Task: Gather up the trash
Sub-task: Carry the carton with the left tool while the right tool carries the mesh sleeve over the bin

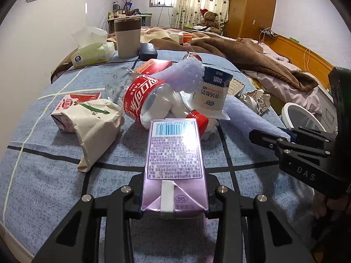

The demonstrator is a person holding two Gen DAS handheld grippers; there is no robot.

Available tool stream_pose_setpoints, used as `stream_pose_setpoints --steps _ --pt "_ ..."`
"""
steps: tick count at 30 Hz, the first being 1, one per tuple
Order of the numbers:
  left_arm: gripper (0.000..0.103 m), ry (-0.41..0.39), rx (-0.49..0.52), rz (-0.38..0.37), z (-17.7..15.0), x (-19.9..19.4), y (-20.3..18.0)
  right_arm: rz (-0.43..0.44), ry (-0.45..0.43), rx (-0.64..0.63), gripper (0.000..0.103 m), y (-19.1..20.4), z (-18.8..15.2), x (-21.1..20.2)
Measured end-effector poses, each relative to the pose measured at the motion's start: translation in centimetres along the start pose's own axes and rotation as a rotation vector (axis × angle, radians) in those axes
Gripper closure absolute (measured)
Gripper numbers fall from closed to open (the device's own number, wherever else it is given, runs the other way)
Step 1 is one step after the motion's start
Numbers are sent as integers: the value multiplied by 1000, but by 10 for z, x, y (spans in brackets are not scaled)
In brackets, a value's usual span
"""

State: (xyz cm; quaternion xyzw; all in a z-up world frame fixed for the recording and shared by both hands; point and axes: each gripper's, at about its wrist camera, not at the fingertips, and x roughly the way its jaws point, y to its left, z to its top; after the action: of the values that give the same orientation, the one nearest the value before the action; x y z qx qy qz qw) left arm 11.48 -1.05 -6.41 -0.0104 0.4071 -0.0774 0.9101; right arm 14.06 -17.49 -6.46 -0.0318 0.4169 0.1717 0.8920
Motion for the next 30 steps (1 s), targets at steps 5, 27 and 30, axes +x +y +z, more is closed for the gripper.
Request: stream_pose_setpoints --steps 5,27,30 --pt "64 -7 6 -2 -1 -5 -2 -5 -8 23 78 -1 -6 -6" --pt "64 -109 105 -66 10 -51 -41 -89 -133 133 78 -15 -29 -81" --pt "64 -119 132 -83 15 -52 -53 -106 -159 168 78 -24 -31 -90"
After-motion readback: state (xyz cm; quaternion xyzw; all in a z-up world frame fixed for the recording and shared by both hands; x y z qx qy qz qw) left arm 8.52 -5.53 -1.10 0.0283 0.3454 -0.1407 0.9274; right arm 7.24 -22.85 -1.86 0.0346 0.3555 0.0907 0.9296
